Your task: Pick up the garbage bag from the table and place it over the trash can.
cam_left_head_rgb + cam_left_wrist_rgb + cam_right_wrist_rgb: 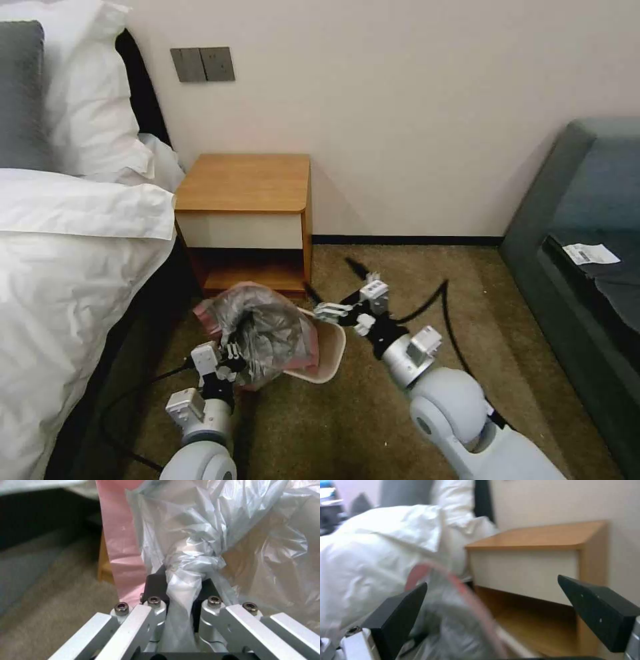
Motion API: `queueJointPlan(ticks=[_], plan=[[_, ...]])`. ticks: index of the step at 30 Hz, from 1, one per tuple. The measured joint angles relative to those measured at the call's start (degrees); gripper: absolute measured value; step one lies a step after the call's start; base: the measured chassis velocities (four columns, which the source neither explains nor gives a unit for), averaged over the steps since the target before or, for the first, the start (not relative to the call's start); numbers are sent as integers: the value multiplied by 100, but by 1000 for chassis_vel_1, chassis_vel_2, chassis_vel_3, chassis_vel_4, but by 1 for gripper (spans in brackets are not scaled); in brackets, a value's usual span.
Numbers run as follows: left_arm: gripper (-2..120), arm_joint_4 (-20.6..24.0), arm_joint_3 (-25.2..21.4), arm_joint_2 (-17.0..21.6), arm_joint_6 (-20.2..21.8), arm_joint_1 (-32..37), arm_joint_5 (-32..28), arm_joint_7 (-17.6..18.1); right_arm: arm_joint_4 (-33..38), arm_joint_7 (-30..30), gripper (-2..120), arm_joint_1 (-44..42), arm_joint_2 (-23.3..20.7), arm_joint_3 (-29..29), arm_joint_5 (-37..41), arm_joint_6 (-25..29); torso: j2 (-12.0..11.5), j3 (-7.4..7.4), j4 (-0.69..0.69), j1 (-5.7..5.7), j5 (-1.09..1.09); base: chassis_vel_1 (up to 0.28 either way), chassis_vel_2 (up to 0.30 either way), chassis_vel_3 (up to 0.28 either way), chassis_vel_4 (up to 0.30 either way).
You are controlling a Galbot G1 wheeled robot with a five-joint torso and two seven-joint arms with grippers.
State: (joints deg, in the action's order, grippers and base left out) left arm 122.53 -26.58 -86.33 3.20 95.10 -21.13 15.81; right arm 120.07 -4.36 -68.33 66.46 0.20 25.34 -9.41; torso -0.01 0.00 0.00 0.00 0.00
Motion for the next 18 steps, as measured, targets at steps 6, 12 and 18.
queueJointPlan(ticks=[6, 12, 18], plan=[[9, 290, -37, -9, -58, 66, -1, 69, -278, -634, 100, 368, -89, -235, -474, 34, 0, 0, 0, 0, 1, 0, 0, 0, 0], [9, 523, -26, -54, -66, 146, 19, 73, -525, -722, 100, 814, -162, -526, -593, 52, 0, 0, 0, 0, 0, 0, 0, 0, 0], [9, 635, -22, -72, -63, 181, 81, 72, -732, -699, 97, 1168, -98, -643, -598, 57, 0, 0, 0, 0, 0, 0, 0, 0, 0]])
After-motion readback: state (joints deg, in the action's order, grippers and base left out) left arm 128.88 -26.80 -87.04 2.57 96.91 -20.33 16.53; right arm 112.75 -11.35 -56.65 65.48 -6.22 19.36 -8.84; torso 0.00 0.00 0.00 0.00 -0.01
